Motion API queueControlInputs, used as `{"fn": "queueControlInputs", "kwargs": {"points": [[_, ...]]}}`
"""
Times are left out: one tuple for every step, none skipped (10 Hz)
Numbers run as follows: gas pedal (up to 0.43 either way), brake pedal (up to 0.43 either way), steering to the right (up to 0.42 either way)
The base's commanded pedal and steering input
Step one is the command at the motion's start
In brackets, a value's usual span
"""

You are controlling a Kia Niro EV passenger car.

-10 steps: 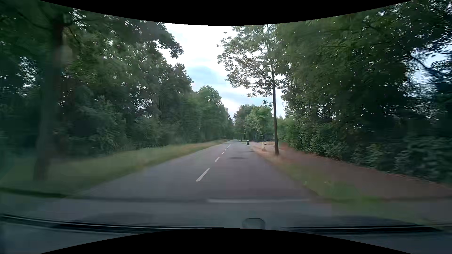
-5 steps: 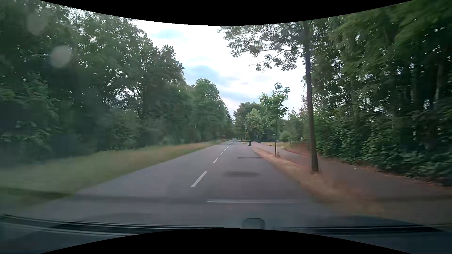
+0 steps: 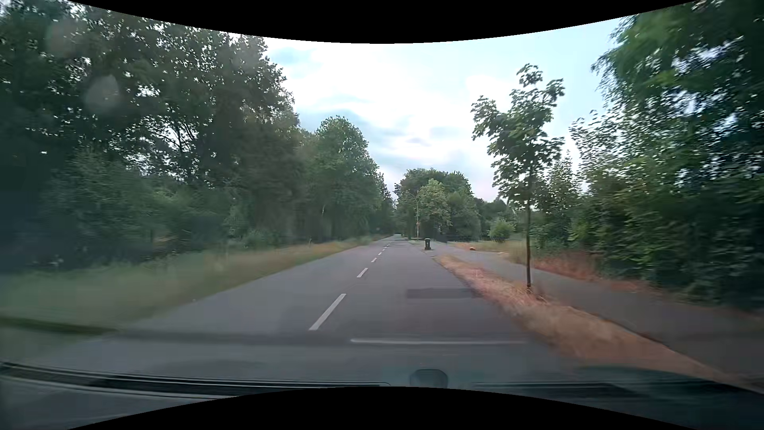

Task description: Follow the waypoints while adhering to traffic rules and regulations

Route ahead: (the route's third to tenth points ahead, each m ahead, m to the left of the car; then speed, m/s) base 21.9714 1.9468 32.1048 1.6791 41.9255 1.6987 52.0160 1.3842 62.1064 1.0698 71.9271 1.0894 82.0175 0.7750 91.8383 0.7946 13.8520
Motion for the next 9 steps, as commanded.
{"fn": "queueControlInputs", "kwargs": {"points": [[0.150, 0.000, 0.000], [0.138, 0.000, -0.001], [0.110, 0.000, 0.000], [0.079, 0.000, -0.002], [0.079, 0.000, -0.002], [0.079, 0.000, -0.003], [0.067, 0.000, -0.003], [0.067, 0.000, -0.001], [0.067, 0.000, 0.000]]}}
